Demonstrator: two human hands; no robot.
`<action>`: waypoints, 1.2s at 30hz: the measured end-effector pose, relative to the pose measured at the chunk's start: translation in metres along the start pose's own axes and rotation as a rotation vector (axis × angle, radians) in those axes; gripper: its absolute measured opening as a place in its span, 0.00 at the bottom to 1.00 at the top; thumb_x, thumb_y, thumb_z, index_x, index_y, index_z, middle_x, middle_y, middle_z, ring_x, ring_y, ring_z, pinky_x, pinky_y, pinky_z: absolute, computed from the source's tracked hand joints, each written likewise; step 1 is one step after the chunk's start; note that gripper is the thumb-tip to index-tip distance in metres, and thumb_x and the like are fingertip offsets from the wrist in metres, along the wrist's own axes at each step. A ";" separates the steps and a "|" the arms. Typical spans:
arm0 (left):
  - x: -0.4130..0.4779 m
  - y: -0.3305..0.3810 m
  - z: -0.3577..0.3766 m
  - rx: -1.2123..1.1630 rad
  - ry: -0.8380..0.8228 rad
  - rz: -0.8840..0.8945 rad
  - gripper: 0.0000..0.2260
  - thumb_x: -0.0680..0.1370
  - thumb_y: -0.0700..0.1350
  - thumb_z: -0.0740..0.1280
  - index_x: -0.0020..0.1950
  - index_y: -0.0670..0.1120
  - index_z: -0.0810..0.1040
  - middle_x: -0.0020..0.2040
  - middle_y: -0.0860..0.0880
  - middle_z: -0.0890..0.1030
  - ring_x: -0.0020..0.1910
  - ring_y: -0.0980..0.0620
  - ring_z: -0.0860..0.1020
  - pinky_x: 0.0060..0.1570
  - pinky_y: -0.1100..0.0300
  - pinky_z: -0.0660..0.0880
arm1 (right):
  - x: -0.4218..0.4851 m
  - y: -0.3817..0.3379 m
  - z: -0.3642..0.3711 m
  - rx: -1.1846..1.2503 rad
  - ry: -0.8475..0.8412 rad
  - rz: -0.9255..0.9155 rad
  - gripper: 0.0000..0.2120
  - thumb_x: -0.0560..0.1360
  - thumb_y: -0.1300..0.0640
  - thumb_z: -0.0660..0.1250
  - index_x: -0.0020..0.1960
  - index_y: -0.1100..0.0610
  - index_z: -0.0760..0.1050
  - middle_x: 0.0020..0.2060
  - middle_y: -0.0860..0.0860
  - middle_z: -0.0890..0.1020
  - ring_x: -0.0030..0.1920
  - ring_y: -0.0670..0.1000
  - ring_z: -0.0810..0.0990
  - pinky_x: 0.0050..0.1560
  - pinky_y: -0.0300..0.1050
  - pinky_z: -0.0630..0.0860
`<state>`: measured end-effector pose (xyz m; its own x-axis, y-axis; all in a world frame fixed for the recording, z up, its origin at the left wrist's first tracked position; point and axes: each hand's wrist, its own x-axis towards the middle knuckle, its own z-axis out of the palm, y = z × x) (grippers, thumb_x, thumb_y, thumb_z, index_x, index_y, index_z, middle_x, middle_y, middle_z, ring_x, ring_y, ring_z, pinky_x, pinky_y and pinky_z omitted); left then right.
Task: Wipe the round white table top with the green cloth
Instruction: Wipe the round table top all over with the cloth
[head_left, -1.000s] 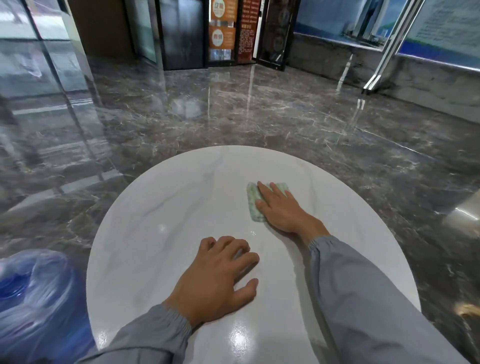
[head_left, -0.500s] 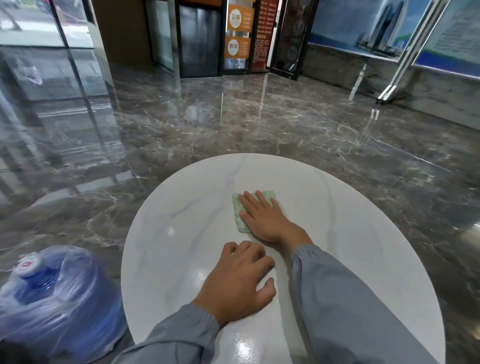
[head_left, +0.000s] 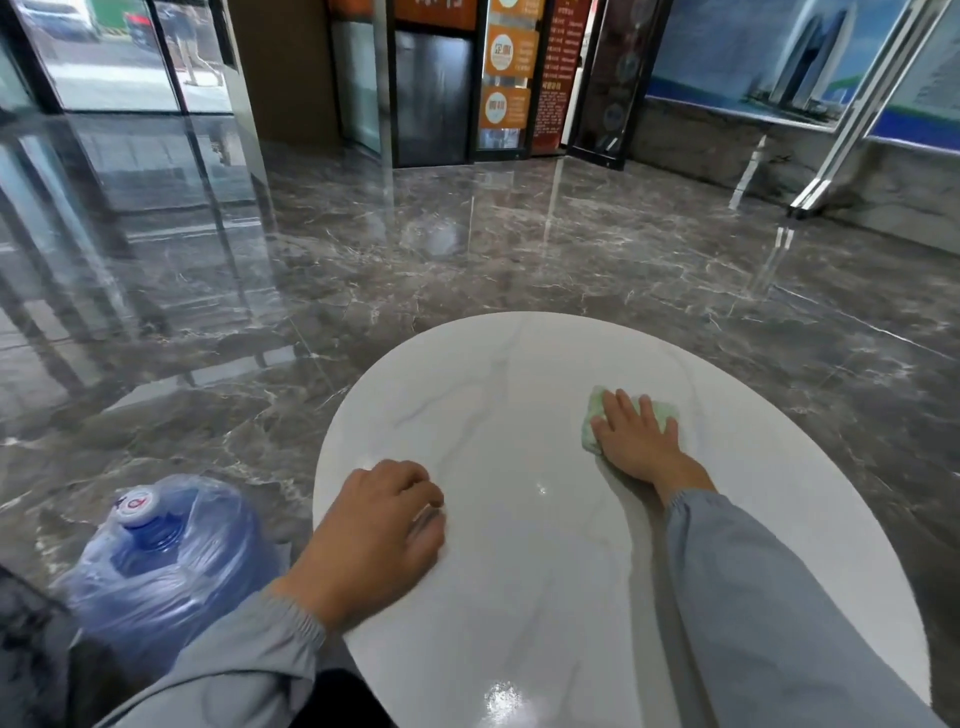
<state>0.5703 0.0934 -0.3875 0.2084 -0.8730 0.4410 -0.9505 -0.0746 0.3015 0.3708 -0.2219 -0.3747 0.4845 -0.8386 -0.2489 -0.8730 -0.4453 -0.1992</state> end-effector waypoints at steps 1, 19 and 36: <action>-0.004 -0.006 0.000 -0.007 0.015 -0.036 0.08 0.78 0.53 0.65 0.49 0.53 0.82 0.50 0.56 0.79 0.49 0.50 0.78 0.46 0.54 0.70 | 0.001 -0.019 0.004 -0.007 0.001 -0.044 0.29 0.86 0.43 0.43 0.85 0.47 0.41 0.84 0.45 0.41 0.83 0.54 0.36 0.79 0.64 0.36; -0.016 -0.010 0.008 -0.167 0.092 -0.193 0.04 0.78 0.53 0.67 0.47 0.56 0.80 0.49 0.61 0.78 0.54 0.58 0.75 0.56 0.58 0.69 | 0.034 -0.149 0.024 -0.084 -0.048 -0.265 0.29 0.86 0.41 0.41 0.85 0.45 0.41 0.84 0.44 0.40 0.83 0.52 0.36 0.79 0.61 0.34; -0.017 -0.011 0.007 -0.203 0.141 -0.184 0.03 0.77 0.50 0.70 0.43 0.55 0.81 0.44 0.60 0.77 0.47 0.58 0.75 0.52 0.59 0.68 | 0.048 -0.167 0.027 -0.133 -0.023 -0.360 0.29 0.86 0.38 0.43 0.84 0.42 0.43 0.84 0.43 0.43 0.83 0.51 0.39 0.80 0.60 0.37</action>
<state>0.5758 0.1059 -0.4041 0.4159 -0.7770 0.4726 -0.8317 -0.1147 0.5433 0.5417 -0.1792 -0.3792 0.7614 -0.6145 -0.2064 -0.6455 -0.7481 -0.1538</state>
